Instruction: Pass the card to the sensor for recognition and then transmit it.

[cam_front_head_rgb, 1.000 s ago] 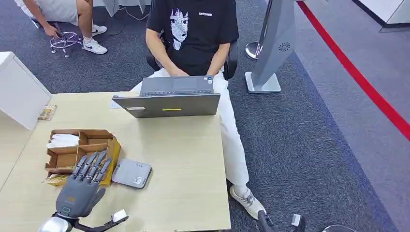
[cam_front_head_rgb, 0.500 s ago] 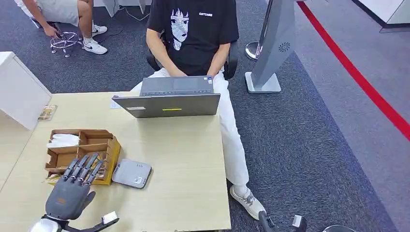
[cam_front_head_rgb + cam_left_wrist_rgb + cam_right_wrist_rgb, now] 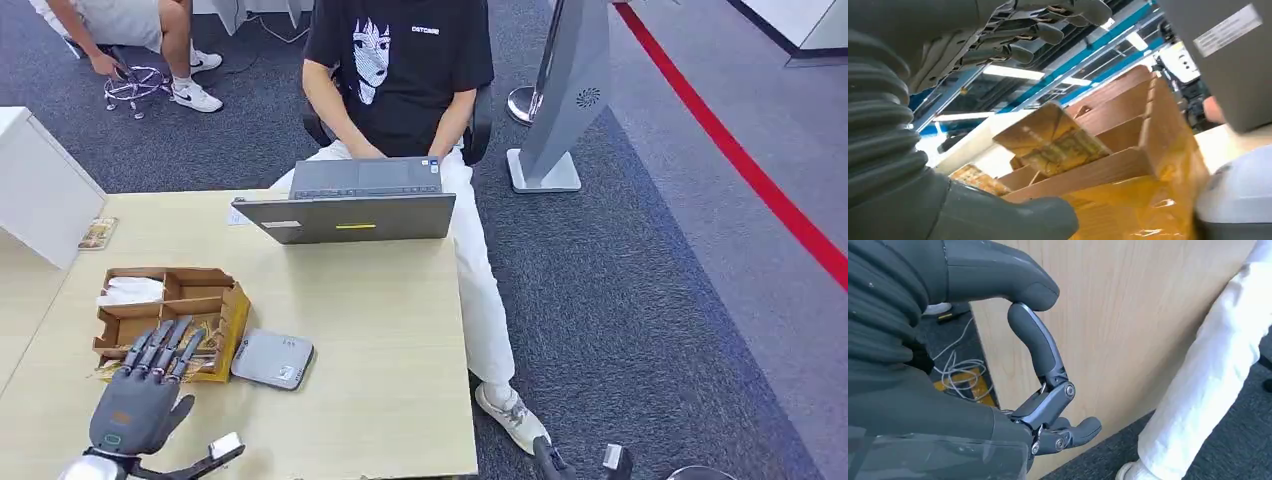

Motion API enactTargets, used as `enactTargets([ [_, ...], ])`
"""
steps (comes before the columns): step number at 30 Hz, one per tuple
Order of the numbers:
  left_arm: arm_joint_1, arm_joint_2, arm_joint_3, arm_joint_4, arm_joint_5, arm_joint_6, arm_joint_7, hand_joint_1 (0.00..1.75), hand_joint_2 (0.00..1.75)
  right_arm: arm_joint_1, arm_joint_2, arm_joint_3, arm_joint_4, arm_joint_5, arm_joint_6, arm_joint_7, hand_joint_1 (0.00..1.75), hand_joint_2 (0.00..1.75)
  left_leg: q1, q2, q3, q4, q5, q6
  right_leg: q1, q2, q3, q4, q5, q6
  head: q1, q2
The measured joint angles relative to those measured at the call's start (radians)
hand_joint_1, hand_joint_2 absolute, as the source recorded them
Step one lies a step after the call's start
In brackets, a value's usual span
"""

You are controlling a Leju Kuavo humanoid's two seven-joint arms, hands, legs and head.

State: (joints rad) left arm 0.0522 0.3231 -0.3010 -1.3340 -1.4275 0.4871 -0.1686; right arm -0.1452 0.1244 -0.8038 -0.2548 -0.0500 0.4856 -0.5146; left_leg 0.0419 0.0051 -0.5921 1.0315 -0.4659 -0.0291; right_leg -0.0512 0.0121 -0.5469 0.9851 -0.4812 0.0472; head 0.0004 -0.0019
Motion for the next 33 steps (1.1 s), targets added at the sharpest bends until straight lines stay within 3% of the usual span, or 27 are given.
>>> enactTargets([
  [15,-0.003,-0.055,0.086,0.093,0.026,0.035,-0.038,0.0,1.75,0.0,0.0,0.0,0.0,0.003,0.0,0.0,0.0,1.75,0.0,0.0,0.0,0.0,0.0,0.0,0.0,0.0,0.0,0.0,0.0,0.0,0.0,0.0],
  [33,-0.031,-0.124,0.088,0.124,0.008,0.039,-0.069,0.0,1.75,-0.001,0.0,0.0,0.0,0.018,0.001,0.01,0.0,1.75,0.0,0.0,0.0,0.0,0.0,0.0,0.0,0.0,0.0,0.0,0.0,0.0,0.0,0.0],
])
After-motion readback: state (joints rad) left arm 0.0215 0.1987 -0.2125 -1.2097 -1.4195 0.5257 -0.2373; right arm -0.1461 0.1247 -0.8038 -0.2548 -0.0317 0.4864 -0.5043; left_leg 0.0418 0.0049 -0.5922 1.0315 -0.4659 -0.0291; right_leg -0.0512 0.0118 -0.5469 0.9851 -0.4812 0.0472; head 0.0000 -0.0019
